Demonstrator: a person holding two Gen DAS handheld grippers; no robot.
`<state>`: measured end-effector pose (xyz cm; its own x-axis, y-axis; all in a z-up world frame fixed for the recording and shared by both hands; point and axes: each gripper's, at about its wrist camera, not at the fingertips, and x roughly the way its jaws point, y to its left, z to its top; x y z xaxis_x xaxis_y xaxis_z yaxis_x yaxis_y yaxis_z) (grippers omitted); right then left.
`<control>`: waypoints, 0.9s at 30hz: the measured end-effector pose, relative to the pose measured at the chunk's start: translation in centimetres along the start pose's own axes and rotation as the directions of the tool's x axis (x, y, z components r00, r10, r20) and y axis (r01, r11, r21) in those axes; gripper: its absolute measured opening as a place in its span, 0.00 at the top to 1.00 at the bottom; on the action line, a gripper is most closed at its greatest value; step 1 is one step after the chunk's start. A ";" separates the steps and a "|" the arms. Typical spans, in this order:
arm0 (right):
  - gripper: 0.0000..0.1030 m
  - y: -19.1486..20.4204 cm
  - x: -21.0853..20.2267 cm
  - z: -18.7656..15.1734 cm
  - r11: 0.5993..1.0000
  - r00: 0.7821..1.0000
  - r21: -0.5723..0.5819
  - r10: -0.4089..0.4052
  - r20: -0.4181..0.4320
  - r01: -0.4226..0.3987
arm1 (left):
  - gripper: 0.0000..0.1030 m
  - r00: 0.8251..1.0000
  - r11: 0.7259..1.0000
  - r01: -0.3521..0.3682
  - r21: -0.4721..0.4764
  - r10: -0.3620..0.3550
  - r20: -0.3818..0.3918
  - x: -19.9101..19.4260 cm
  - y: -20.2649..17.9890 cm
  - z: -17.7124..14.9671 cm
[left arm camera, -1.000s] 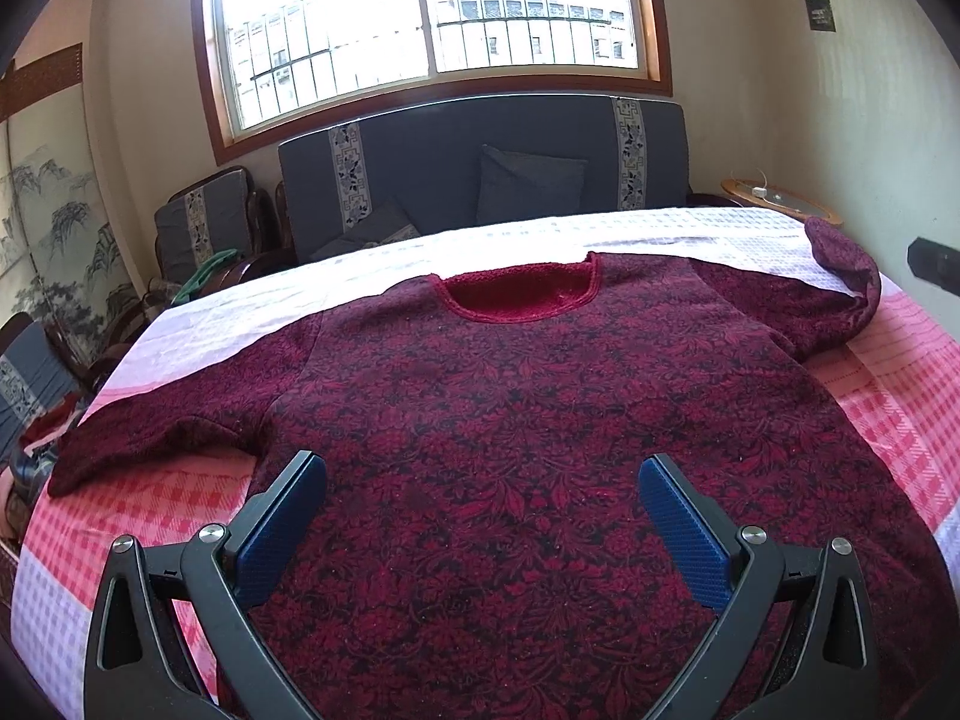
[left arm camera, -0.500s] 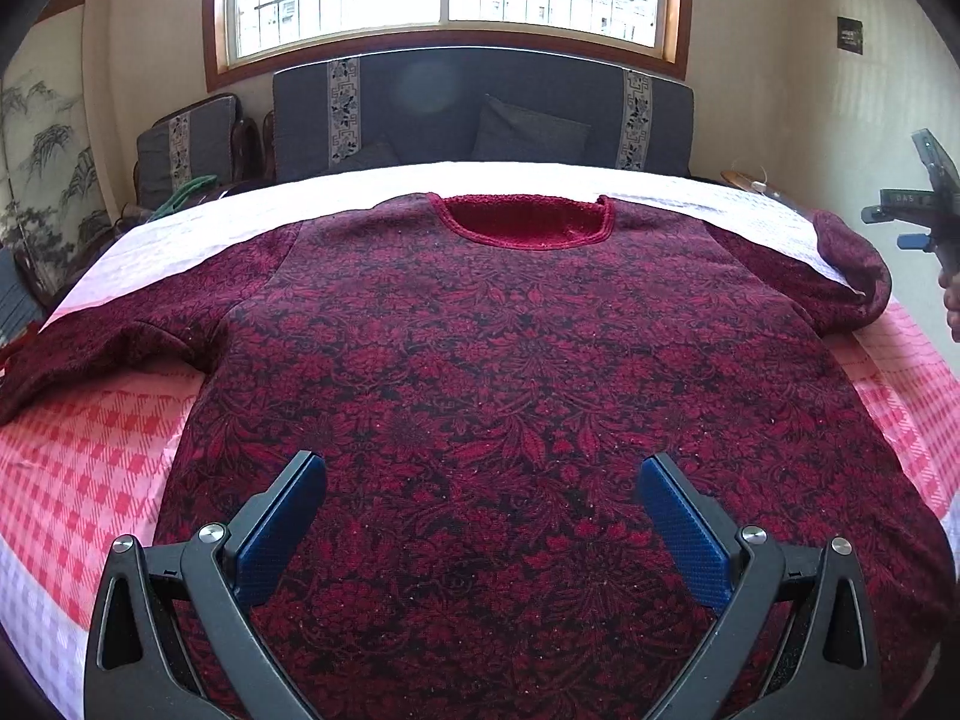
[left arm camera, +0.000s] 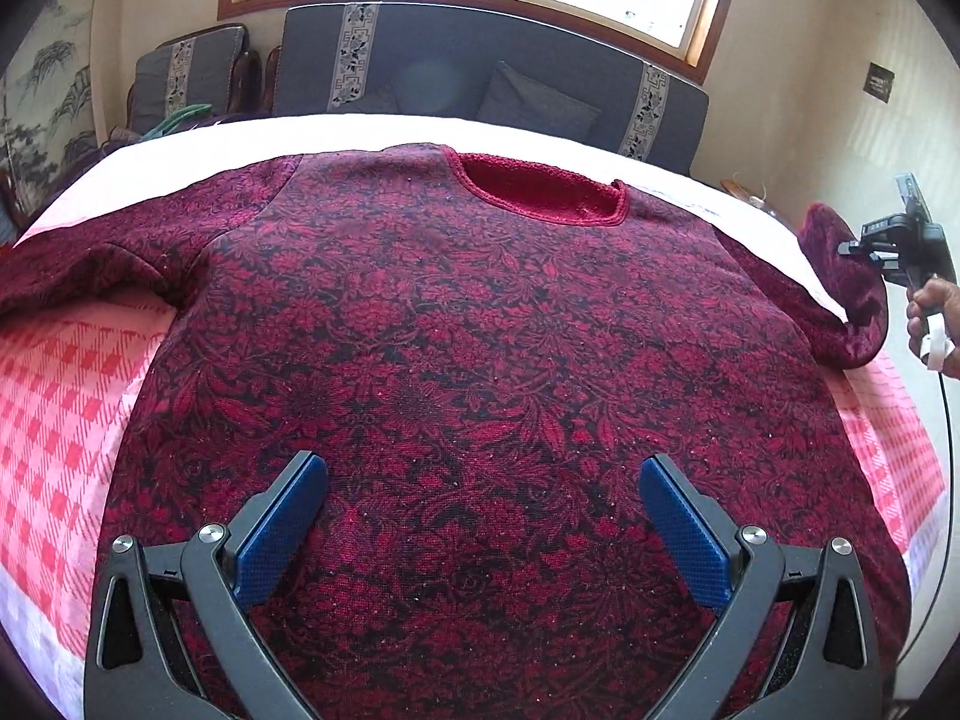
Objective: Fold small clothes
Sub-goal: 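Grasp a sleeve cuff with the right tool and fold it across the body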
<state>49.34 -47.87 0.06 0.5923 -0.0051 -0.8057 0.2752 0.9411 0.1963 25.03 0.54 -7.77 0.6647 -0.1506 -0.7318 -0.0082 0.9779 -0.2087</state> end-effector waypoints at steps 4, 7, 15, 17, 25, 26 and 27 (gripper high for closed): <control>0.90 7.0 -4.1 -2.4 0.974 0.972 -0.049 0.223 0.075 -0.220 | 0.00 0.999 1.000 0.000 -0.019 0.000 0.043 -1.4 0.6 -0.1; 0.90 14.5 -6.0 -4.7 0.917 0.916 -0.110 0.393 0.082 -0.384 | 0.00 0.998 0.999 -0.008 -0.036 0.011 0.066 -3.1 1.6 0.0; 0.90 33.0 -5.6 -16.7 0.740 0.797 -0.333 0.601 -0.059 -0.584 | 0.00 0.989 0.993 -0.079 -0.086 0.088 0.116 -6.6 6.7 0.9; 0.90 35.7 -4.1 -19.7 0.709 0.789 -0.378 0.603 -0.114 -0.596 | 0.00 0.990 0.991 -0.081 -0.107 0.093 0.107 -6.7 8.0 1.0; 0.34 34.0 -3.4 -24.1 0.649 0.722 -0.322 0.655 -0.223 -0.689 | 0.00 0.997 0.987 -0.021 -0.162 0.033 0.076 -6.2 11.2 3.4; 0.31 32.5 -4.2 -23.7 0.645 0.706 -0.299 0.682 -0.190 -0.703 | 0.00 0.998 0.986 0.002 -0.168 0.009 0.064 -6.1 11.5 4.0; 0.31 30.8 -4.9 -23.3 0.646 0.697 -0.276 0.698 -0.166 -0.712 | 0.00 0.998 0.984 0.024 -0.179 -0.014 0.057 -6.0 11.7 4.6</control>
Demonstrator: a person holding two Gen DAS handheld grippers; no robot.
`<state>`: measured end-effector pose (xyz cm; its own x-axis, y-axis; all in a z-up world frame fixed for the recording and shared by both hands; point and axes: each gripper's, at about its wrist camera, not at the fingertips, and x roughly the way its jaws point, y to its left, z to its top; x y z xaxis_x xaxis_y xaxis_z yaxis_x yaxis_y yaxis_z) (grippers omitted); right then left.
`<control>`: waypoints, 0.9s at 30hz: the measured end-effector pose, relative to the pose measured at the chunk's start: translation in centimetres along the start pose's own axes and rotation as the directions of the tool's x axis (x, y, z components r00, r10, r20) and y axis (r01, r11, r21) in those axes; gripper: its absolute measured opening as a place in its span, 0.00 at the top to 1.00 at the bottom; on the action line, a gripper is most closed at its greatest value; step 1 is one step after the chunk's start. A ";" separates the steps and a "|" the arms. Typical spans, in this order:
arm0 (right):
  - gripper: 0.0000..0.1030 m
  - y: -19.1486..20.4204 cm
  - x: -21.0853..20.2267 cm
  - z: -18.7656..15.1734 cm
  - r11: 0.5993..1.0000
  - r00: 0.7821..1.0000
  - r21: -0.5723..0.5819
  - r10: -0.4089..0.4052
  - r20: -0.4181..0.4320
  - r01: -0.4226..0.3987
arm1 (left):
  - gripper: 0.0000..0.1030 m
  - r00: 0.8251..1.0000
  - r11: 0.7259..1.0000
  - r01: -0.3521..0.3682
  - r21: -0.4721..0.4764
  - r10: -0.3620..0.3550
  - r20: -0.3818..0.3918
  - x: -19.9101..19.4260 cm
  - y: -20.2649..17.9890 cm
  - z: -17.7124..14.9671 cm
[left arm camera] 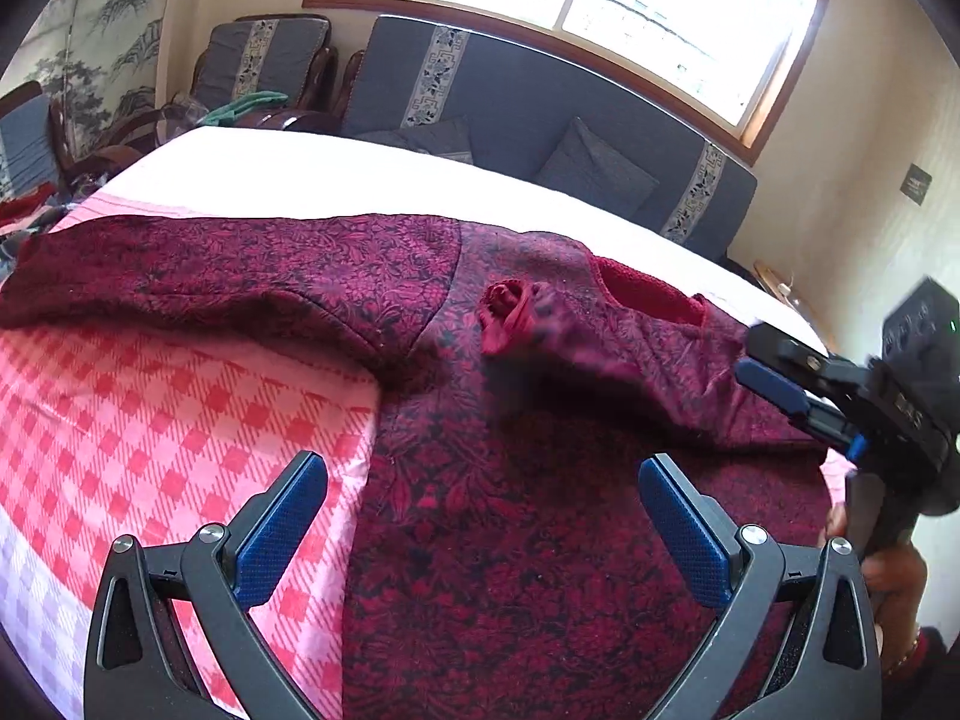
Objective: Fold small clothes
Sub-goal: 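Grasp a sleeve cuff with the right tool and fold it across the body, then grasp the other sleeve cuff with the left tool and lift it across the body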
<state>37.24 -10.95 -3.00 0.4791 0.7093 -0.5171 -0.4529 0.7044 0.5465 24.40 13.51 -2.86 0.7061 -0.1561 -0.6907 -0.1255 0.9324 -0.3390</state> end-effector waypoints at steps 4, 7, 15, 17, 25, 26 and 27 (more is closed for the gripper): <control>0.29 -3.3 -5.5 -1.4 0.997 1.000 0.080 -0.010 0.030 0.007 | 0.00 0.994 0.998 0.057 0.011 -0.056 -0.099 2.6 -0.6 2.6; 0.29 -5.3 -8.0 -3.1 0.992 0.998 0.110 -0.058 0.028 0.054 | 0.00 0.991 0.999 0.031 0.014 -0.029 -0.134 4.8 -0.9 4.0; 0.28 -9.6 -9.7 -6.0 0.975 0.997 0.213 -0.066 0.037 0.057 | 0.64 0.981 0.992 0.028 0.121 -0.005 -0.193 11.3 -3.5 6.6; 0.28 -10.3 -10.3 -6.3 0.968 0.996 0.246 -0.060 0.071 0.041 | 0.74 0.982 0.986 0.003 0.168 0.029 -0.188 12.4 -4.6 7.7; 0.25 -13.1 -12.3 -7.2 0.933 0.985 0.359 -0.063 0.161 0.001 | 0.75 0.999 0.981 -0.024 0.193 0.015 0.049 10.5 -5.0 10.4; 0.25 -13.3 -12.1 -7.3 0.931 0.985 0.364 -0.063 0.160 0.001 | 0.75 0.999 0.980 -0.039 0.193 0.041 -0.006 11.7 -4.3 9.6; 0.25 -13.3 -12.1 -7.3 0.931 0.985 0.366 -0.066 0.161 0.003 | 0.74 0.996 0.977 -0.058 0.204 0.070 -0.051 13.0 -3.8 8.7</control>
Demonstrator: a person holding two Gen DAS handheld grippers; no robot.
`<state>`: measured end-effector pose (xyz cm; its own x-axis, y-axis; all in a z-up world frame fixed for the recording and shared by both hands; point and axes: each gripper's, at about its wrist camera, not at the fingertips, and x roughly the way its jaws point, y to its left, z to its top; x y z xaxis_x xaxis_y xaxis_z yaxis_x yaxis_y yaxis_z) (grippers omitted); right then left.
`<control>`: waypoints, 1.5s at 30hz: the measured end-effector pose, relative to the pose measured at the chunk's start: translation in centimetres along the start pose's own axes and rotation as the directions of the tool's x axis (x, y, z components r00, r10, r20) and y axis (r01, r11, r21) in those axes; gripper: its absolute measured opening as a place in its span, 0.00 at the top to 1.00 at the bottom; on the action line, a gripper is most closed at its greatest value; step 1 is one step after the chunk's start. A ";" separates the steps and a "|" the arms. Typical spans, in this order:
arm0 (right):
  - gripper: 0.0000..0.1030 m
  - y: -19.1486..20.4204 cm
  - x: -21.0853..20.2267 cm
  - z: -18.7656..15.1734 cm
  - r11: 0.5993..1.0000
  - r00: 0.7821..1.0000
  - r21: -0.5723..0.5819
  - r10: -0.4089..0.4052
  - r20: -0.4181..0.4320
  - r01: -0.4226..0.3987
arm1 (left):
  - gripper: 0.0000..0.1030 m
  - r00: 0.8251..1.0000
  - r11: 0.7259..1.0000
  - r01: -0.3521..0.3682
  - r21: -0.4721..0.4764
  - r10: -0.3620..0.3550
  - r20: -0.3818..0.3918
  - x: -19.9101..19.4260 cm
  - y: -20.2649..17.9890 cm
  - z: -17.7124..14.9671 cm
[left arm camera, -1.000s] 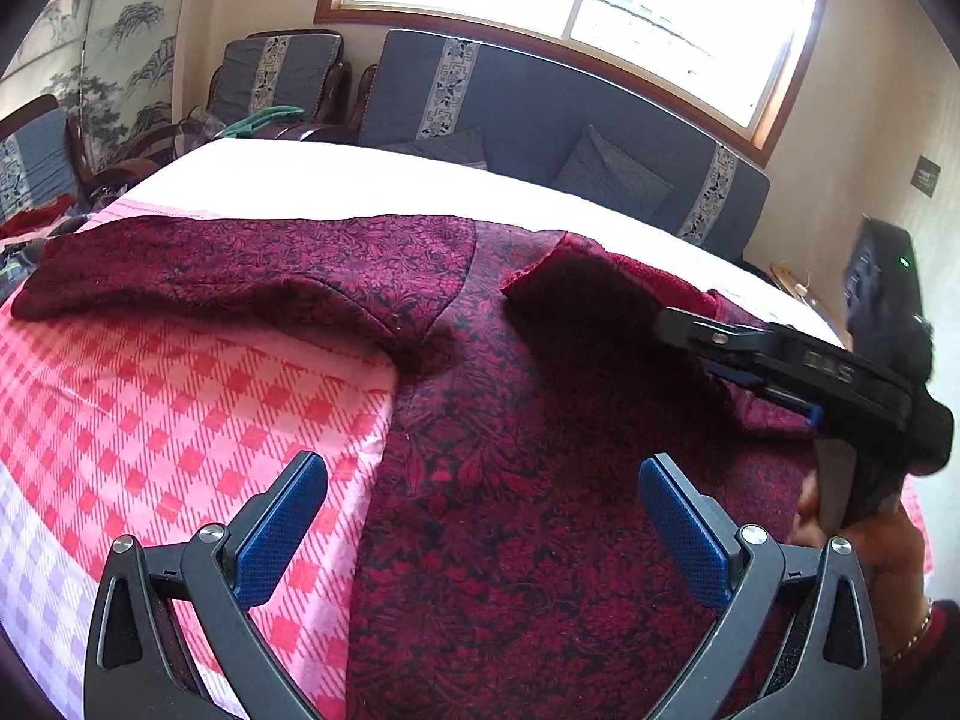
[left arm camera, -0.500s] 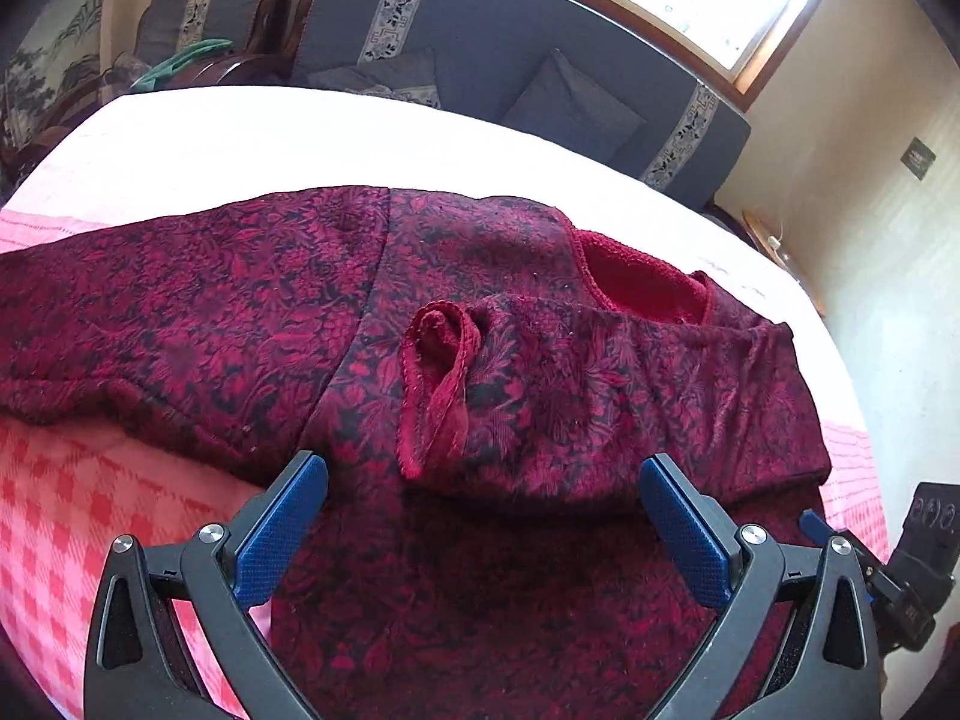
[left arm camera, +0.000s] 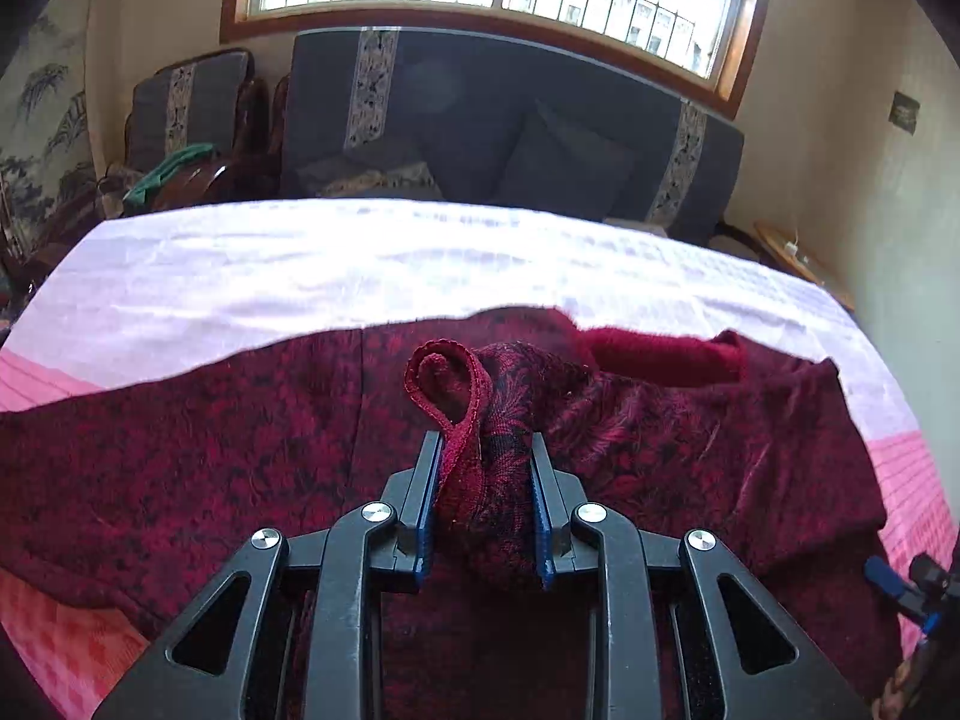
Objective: Fold small clothes
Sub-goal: 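Grasp the other sleeve cuff with the left tool and lift it across the body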
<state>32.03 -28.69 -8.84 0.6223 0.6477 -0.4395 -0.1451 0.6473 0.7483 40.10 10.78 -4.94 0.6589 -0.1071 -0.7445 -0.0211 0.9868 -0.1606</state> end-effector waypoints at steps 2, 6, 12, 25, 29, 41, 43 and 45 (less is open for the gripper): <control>0.25 -0.1 0.0 0.1 1.000 1.000 0.001 0.001 0.005 -0.001 | 0.65 0.999 0.998 -0.048 0.042 0.048 -0.006 1.0 0.2 -1.5; 0.25 -0.1 -0.3 0.0 1.000 1.000 0.012 -0.009 0.010 0.009 | 0.33 0.998 0.999 -0.035 -0.018 0.036 0.051 -1.3 1.4 -1.7; 0.25 -0.2 -0.3 -0.1 1.000 1.000 0.011 -0.019 0.016 0.019 | 0.15 0.989 0.993 -0.098 -0.068 0.104 0.102 -6.7 5.3 -1.5; 0.21 -0.3 -0.6 -0.2 1.000 0.999 0.012 -0.029 0.036 0.029 | 0.37 0.994 0.747 -0.063 -0.661 0.109 0.028 -13.2 32.2 -11.0; 0.20 -0.1 -0.5 -0.1 0.999 0.998 0.006 -0.045 0.036 0.045 | 0.37 0.998 0.703 -0.019 -0.711 0.061 0.035 -13.4 36.1 -10.6; 0.18 0.2 -0.3 -0.2 0.997 0.996 -0.001 -0.076 0.039 0.076 | 0.94 0.984 0.662 0.012 -0.749 0.126 0.127 -12.1 36.6 -7.1; 0.17 0.3 -0.1 -0.2 0.997 0.996 -0.006 -0.079 0.035 0.079 | 0.94 0.974 0.747 0.050 -0.663 0.111 0.198 -13.5 32.2 -4.0; 0.16 0.3 -0.1 -0.2 0.997 0.996 -0.008 -0.080 0.035 0.081 | 0.94 0.966 0.832 0.105 -0.544 0.046 0.255 -14.7 26.4 -0.3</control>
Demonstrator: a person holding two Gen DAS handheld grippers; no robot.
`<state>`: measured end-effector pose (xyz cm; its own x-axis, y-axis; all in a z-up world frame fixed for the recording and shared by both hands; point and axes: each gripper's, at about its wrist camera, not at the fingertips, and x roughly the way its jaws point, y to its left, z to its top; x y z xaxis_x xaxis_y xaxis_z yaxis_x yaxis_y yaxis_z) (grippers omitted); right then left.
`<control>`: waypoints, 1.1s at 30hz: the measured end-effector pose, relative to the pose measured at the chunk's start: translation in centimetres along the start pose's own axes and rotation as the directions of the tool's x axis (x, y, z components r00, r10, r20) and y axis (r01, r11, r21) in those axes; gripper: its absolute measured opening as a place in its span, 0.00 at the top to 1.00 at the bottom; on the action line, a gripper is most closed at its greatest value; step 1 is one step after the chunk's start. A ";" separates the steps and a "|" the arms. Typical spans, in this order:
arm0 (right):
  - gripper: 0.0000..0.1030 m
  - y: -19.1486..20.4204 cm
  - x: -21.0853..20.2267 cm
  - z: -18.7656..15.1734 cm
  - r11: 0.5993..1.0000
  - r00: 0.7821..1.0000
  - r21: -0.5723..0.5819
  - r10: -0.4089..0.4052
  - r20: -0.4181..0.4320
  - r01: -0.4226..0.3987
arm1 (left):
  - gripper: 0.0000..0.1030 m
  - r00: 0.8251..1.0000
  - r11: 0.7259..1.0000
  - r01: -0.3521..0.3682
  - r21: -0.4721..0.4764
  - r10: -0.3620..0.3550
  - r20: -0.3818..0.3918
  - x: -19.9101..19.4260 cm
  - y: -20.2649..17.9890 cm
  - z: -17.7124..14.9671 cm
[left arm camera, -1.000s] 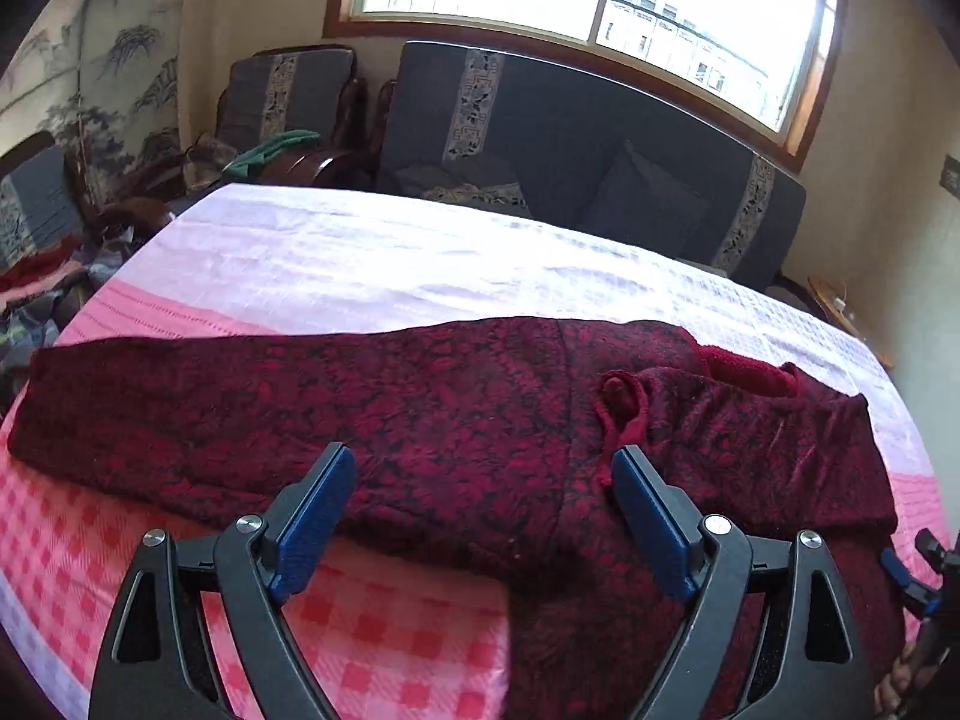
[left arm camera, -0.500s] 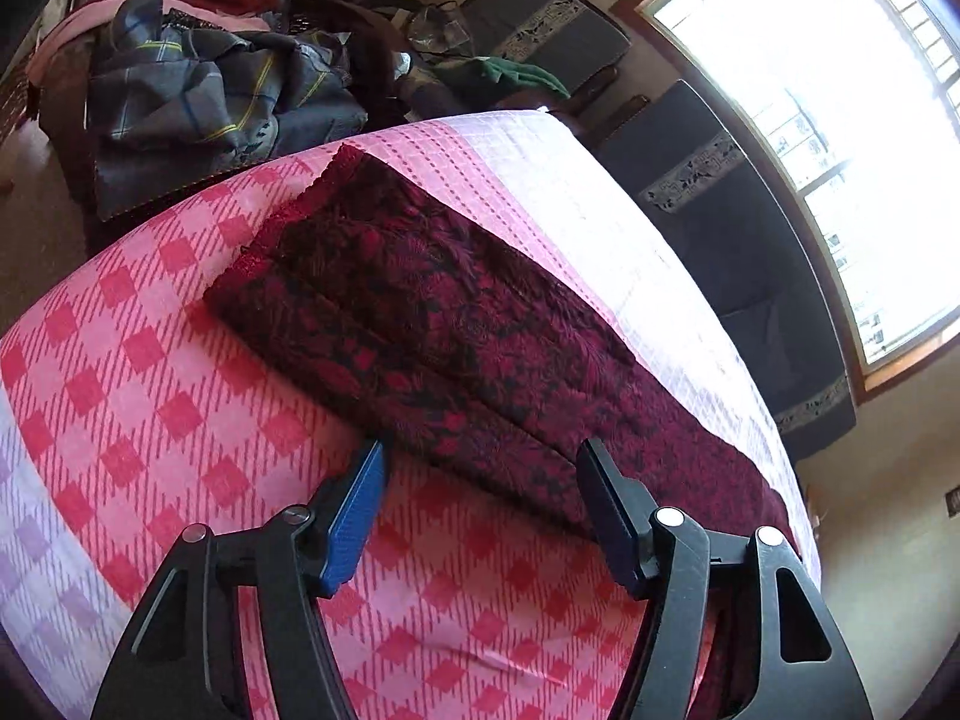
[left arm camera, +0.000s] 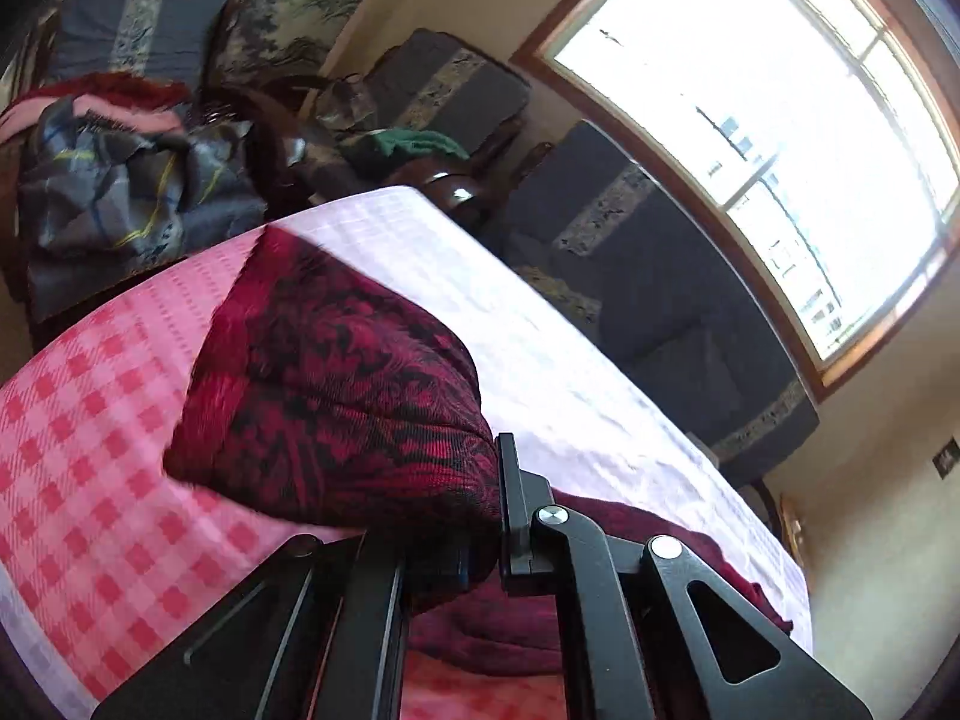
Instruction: Fold small clothes
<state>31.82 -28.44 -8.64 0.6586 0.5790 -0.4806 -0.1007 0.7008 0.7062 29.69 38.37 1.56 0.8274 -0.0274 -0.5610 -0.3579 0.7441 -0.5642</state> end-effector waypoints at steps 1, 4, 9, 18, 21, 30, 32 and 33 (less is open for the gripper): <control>0.16 0.0 0.0 0.0 1.000 1.000 0.000 0.001 0.002 -0.001 | 0.94 0.999 0.997 0.045 0.060 -0.045 -0.001 -0.1 -3.8 -0.1; 0.16 -0.2 -0.2 0.0 1.000 1.000 0.009 0.015 0.013 -0.015 | 0.94 0.985 0.959 0.171 0.226 -0.168 -0.034 0.0 -15.1 -1.6; 0.16 -1.0 -0.8 -0.1 0.998 0.998 0.034 0.049 0.043 -0.051 | 0.94 0.949 0.849 0.311 0.427 -0.252 -0.191 3.2 -30.1 -9.2; 0.15 -1.7 -1.4 0.0 0.993 0.992 0.055 0.104 0.069 -0.108 | 0.93 0.887 0.702 0.425 0.572 -0.198 -0.416 12.1 -39.3 -26.0; 0.14 -1.8 -1.4 0.0 0.991 0.990 0.061 0.116 0.075 -0.121 | 0.85 0.898 0.649 0.407 0.643 -0.157 -0.411 13.0 -40.0 -29.9; 0.13 -2.3 -2.0 0.0 0.983 0.982 0.080 0.159 0.096 -0.167 | 0.20 0.959 0.609 0.283 0.741 -0.171 -0.226 8.9 -36.3 -28.9; 0.13 -2.6 -2.2 0.0 0.975 0.976 0.096 0.188 0.111 -0.199 | 0.20 0.967 0.655 0.253 0.712 -0.175 -0.183 7.5 -34.2 -27.1; 0.13 -2.8 -2.3 0.0 0.970 0.971 0.106 0.205 0.121 -0.218 | 0.20 0.969 0.673 0.249 0.697 -0.172 -0.180 7.0 -33.0 -26.2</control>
<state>30.63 -31.78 -9.53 0.7093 0.6555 -0.2595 -0.1618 0.5096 0.8451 35.96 -3.85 0.39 0.7851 -0.2744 -0.5552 0.2667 0.9589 -0.0969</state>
